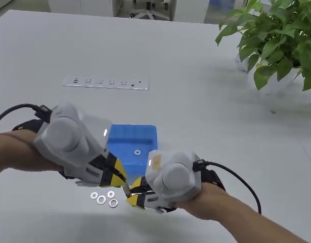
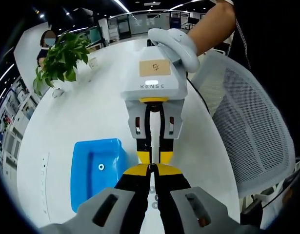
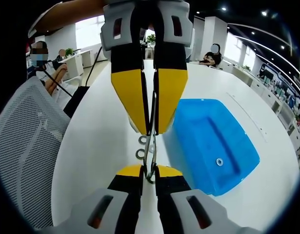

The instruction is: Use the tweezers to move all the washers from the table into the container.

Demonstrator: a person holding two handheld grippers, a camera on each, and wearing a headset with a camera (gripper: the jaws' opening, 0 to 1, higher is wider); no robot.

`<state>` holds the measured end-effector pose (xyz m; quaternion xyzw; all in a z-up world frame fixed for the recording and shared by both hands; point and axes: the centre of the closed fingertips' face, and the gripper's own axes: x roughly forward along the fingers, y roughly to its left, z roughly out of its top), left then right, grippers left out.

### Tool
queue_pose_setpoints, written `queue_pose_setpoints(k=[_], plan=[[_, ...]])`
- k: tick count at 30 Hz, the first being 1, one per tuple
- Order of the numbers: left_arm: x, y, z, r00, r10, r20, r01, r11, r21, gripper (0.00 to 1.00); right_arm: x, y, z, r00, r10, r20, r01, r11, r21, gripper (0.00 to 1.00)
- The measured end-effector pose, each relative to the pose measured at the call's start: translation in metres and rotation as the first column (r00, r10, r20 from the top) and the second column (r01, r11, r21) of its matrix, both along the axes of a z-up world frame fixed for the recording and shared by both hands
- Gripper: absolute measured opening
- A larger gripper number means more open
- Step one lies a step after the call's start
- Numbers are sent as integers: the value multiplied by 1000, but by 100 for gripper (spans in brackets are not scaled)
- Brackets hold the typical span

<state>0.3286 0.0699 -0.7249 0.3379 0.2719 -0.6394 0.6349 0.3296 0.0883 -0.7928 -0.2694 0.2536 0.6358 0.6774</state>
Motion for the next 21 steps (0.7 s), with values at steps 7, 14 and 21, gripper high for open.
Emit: queue_pose_setpoints(k=[7,14,21], plan=[[-1,-3,0,1000,-7,-3,7,1000,-3,7,0,-1,0,1000,-11,-11,11,1000,8,10],[0,-4,0,1000,-8,-3,8,1000,-2,7,0,-2,0,999,-24,-25,24,1000,14,10],[-1,-4,0,1000,-10,-1,10,1000,1,7,0,-2,0,1000,-22,-22,22,1000,10,10]])
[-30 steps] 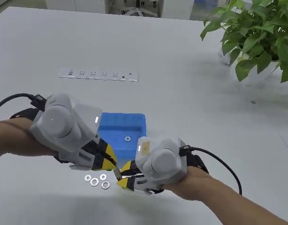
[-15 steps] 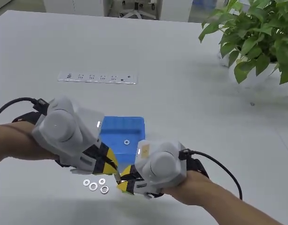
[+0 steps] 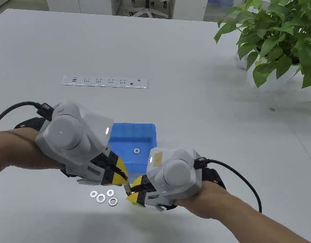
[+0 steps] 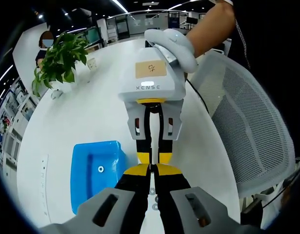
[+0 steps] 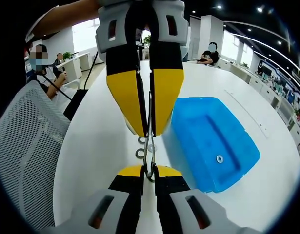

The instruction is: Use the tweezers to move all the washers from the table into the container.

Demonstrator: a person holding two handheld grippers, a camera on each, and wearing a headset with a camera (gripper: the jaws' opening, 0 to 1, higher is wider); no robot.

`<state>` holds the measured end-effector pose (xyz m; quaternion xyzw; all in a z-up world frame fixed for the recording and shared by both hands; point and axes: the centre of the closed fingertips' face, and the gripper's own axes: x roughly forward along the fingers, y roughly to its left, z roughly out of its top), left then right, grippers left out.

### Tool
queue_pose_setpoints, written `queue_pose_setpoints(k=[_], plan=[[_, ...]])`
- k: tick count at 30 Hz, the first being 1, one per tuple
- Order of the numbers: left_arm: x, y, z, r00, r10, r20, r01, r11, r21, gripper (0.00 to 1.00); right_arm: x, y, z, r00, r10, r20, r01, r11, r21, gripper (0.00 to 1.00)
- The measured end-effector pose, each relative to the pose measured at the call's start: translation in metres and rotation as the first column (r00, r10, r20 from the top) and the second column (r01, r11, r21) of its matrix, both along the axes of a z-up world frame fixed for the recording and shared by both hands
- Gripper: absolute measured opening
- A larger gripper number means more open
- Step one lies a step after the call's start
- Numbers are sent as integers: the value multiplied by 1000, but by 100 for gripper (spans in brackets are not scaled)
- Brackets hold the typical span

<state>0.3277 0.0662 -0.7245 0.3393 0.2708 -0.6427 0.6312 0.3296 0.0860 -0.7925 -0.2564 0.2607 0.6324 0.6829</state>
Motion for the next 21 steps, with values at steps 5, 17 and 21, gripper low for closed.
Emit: queue_pose_setpoints(k=[5,17,21], plan=[[0,0,1,1000,1,3,-1,1000,-1,7,1,-1,1,1000,-3,5,3,1000,-1,10],[1,2,9,1000,2,11,-2,1000,-4,7,2,-2,8,1000,3,25,-3,1000,-2,10],[1,4,12,1000,4,16,-4,1000,-9,7,2,-1,13,999,5,34,-5,1000,-3,10]])
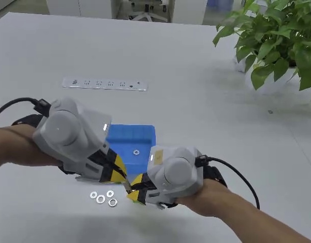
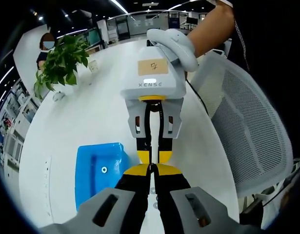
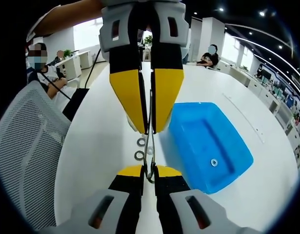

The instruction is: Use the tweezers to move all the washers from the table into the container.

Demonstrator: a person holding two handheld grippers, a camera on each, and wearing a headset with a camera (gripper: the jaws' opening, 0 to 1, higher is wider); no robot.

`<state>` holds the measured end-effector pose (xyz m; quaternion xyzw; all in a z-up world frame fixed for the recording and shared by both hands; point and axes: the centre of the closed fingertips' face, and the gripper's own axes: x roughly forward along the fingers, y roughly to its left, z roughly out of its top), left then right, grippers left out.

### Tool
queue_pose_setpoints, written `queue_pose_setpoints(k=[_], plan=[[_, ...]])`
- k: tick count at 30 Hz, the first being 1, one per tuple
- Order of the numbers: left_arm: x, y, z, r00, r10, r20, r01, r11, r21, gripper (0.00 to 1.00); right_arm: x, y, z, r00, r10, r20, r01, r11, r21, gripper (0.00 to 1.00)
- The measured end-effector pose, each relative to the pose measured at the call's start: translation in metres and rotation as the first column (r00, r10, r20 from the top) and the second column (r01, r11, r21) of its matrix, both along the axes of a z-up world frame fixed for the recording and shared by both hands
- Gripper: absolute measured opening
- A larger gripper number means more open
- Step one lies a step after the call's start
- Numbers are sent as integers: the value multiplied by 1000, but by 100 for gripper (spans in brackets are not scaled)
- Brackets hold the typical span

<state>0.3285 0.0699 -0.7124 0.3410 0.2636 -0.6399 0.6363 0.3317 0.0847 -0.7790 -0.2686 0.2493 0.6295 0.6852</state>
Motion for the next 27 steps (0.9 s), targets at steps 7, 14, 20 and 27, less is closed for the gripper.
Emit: queue_pose_setpoints(k=[7,14,20,27], plan=[[1,2,9,1000,0,12,0,1000,-2,7,1,1,9,1000,4,16,-4,1000,0,10],[1,2,19,1000,-2,25,2,1000,0,7,3,2,19,999,1,36,-2,1000,7,10],[3,2,26,999,-9,40,9,1000,4,7,6,3,26,999,0,53,0,1000,8,10],[8,2,35,998,-14,58,13,1000,6,7,13,2,35,997,-4,74,3,1000,12,10]])
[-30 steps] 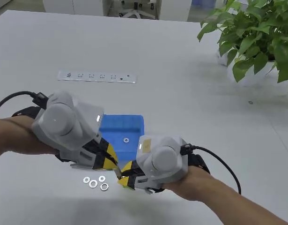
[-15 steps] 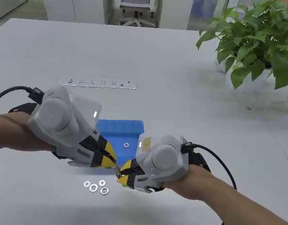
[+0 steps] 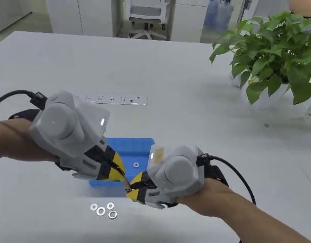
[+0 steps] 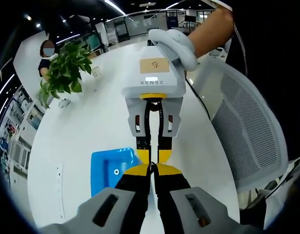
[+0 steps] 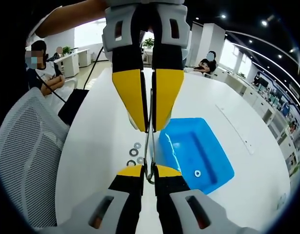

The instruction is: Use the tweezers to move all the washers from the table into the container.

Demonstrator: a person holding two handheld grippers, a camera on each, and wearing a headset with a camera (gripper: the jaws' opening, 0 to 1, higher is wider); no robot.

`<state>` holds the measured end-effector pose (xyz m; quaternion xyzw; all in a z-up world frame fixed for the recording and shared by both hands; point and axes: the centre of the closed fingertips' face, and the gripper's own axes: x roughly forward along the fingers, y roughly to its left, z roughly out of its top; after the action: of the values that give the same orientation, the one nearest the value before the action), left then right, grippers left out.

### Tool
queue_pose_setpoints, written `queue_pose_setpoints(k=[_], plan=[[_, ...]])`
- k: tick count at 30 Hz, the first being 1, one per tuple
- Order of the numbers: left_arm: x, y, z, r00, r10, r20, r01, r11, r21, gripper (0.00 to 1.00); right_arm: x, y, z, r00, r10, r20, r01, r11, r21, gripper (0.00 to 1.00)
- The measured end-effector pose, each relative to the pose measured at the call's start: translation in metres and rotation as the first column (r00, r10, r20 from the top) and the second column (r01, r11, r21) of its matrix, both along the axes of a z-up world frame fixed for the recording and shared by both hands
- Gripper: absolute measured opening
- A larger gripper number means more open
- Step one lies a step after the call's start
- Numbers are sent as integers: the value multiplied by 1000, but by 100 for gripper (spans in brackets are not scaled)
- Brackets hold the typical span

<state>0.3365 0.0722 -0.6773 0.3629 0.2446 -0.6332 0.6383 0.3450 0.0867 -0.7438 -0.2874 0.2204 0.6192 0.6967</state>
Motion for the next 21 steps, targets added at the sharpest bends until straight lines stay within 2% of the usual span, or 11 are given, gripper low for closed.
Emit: queue_pose_setpoints(k=[12,21], plan=[[10,1,9,1000,-7,30,7,1000,9,7,13,0,10,1000,-1,31,1,1000,5,10],[24,0,13,999,-6,48,6,1000,2,7,27,-2,15,999,2,48,-1,1000,-9,10]])
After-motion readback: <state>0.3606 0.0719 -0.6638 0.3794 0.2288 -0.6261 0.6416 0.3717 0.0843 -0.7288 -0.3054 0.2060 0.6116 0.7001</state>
